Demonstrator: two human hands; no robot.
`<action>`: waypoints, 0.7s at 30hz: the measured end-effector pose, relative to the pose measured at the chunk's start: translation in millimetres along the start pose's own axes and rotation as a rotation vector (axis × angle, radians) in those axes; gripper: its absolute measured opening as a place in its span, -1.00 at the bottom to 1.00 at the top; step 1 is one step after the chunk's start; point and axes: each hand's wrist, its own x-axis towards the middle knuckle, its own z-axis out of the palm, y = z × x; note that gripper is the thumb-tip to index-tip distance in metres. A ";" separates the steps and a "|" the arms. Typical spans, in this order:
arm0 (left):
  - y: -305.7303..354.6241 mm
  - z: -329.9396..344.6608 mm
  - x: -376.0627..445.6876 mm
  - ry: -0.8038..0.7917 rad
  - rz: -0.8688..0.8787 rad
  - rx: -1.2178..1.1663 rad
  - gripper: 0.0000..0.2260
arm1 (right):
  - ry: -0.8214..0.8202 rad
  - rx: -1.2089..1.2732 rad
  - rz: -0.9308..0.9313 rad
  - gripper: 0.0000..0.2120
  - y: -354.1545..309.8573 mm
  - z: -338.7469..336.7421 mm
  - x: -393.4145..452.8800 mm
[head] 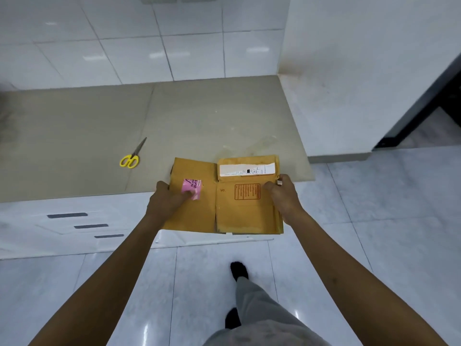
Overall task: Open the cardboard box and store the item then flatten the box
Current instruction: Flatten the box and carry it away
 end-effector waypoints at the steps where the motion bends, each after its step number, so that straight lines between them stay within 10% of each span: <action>1: 2.5 6.8 -8.1 -0.020 0.004 0.007 -0.33 | 0.019 0.003 0.008 -0.75 6.4 -10.6 -6.4; 21: 90.2 182.6 -129.6 -0.320 0.147 0.129 -0.15 | 0.188 -0.027 0.064 -0.75 82.8 -238.1 -46.5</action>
